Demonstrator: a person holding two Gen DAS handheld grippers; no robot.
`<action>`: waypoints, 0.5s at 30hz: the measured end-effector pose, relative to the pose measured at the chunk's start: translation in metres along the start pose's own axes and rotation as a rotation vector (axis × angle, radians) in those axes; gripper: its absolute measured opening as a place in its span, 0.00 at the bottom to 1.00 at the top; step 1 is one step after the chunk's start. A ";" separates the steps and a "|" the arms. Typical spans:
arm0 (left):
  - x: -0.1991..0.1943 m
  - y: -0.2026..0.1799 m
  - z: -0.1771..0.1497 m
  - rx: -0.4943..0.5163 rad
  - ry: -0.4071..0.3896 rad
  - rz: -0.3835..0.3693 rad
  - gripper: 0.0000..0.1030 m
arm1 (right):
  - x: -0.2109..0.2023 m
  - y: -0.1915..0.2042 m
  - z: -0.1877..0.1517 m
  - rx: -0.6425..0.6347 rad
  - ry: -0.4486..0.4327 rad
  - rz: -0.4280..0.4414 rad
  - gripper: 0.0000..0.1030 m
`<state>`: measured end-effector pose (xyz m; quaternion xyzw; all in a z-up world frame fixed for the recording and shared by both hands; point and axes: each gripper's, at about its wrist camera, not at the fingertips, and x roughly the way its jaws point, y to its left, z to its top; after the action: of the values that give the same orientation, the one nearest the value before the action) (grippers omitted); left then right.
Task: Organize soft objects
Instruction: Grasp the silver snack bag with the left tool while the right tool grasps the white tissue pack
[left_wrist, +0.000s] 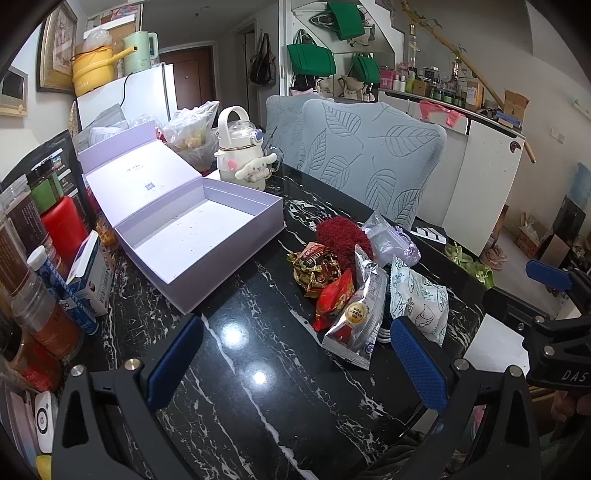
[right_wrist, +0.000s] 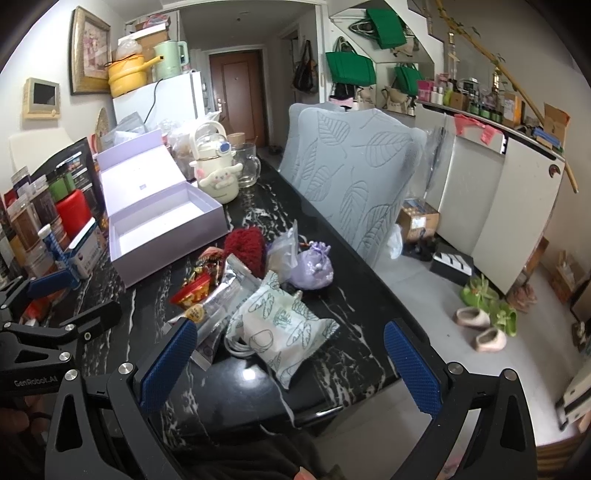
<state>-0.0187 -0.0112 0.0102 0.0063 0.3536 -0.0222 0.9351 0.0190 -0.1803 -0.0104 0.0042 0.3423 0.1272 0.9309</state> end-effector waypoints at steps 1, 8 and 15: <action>0.001 0.000 0.000 -0.001 0.002 -0.004 1.00 | 0.001 0.000 0.000 -0.001 0.002 0.001 1.00; 0.018 0.001 -0.005 -0.016 0.055 -0.023 1.00 | 0.018 -0.002 -0.006 -0.004 0.038 0.026 1.00; 0.033 0.004 -0.009 -0.035 0.089 -0.033 1.00 | 0.046 -0.005 -0.011 0.000 0.106 0.054 1.00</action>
<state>0.0005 -0.0077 -0.0182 -0.0151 0.3954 -0.0313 0.9179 0.0470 -0.1751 -0.0489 0.0066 0.3909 0.1522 0.9077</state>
